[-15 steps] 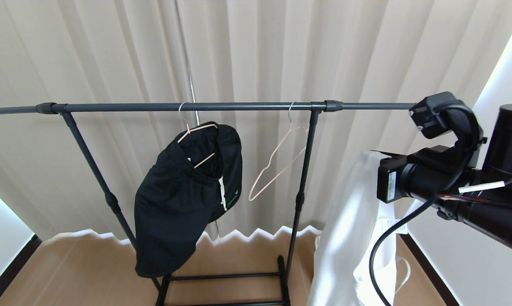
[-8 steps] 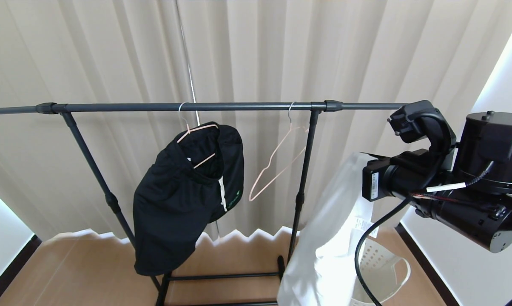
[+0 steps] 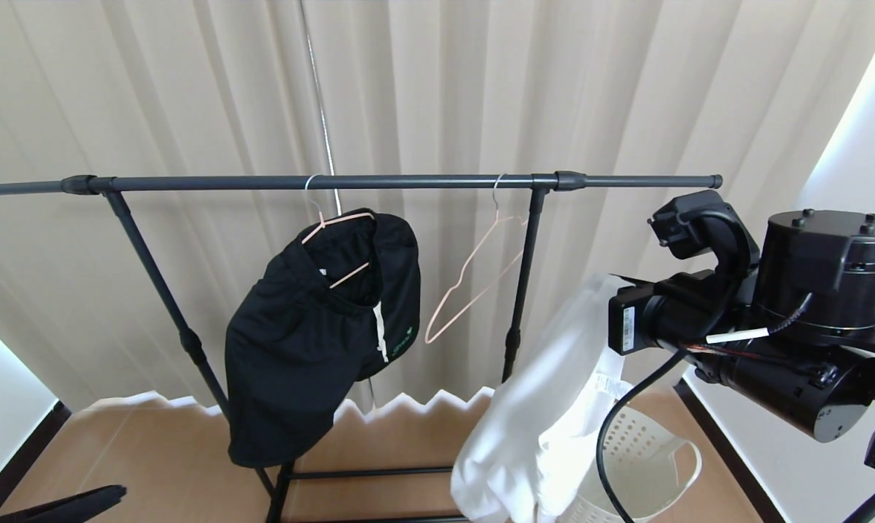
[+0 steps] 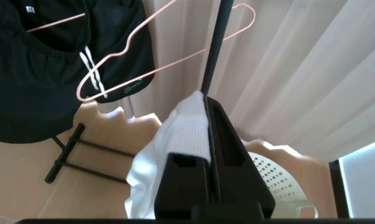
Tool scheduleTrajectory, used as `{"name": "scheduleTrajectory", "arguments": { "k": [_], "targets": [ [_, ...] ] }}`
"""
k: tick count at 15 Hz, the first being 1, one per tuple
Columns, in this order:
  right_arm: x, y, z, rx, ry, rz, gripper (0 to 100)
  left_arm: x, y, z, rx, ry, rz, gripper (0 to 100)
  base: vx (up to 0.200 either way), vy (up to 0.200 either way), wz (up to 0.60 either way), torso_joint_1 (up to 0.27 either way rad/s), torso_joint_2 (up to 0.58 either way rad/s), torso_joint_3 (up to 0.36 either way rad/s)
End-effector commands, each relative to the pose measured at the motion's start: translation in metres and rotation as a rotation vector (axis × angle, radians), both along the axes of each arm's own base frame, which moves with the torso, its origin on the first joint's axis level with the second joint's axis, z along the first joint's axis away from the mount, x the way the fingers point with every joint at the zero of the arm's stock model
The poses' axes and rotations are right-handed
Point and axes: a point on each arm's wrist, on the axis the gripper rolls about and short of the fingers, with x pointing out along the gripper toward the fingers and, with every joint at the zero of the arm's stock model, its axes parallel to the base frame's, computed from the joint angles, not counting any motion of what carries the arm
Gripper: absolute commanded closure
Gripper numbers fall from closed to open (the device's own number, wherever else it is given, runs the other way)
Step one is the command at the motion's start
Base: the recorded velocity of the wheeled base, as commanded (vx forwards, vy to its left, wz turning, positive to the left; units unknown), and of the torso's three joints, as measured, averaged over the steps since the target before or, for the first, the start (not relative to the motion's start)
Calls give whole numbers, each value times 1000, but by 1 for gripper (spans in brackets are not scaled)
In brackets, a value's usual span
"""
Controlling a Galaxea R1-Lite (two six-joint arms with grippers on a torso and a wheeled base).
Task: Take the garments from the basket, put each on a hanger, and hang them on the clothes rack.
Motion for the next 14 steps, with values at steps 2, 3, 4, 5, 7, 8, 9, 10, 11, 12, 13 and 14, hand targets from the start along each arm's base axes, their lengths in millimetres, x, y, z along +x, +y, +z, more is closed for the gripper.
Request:
{"name": "scheduleTrajectory", "arguments": {
  "k": [2,3,4,5,7,8,9,10,11,12,13,14],
  "targets": [
    [1,-1,-5,-7,12,-32,100,87,-57,4,3,285,-202,0,0,0,0,0,0,0],
    [0,-2,-3,-5,7,-40,100,102,-72,0,15,315,-216,0,0,0,0,0,0,0],
    [-1,-2,-3,-4,7,-41,100,108,-81,-1,13,331,-227,0,0,0,0,0,0,0],
    [-1,-2,-5,-4,14,-41,100,115,-92,-3,2,356,-240,0,0,0,0,0,0,0],
    [-1,-3,-6,10,21,-51,100,127,-105,-5,-23,386,-241,0,0,0,0,0,0,0],
    [-2,-3,-5,22,18,-60,100,136,-117,-7,-41,410,-239,0,0,0,0,0,0,0],
    [-2,-3,-4,23,16,-60,100,138,-122,-6,-45,414,-231,0,0,0,0,0,0,0],
    [-1,-2,-7,19,24,-59,100,140,-124,-6,-43,413,-220,0,0,0,0,0,0,0],
    [-1,-2,-7,26,24,-70,100,141,-126,-6,-41,414,-217,0,0,0,0,0,0,0],
    [-2,-3,-6,30,20,-78,100,142,-126,-6,-46,420,-214,0,0,0,0,0,0,0],
    [-2,-4,-5,32,17,-79,100,141,-128,-7,-48,430,-215,0,0,0,0,0,0,0],
    [-2,-4,-5,32,17,-79,100,142,-129,-8,-48,434,-216,0,0,0,0,0,0,0]
  ]
}}
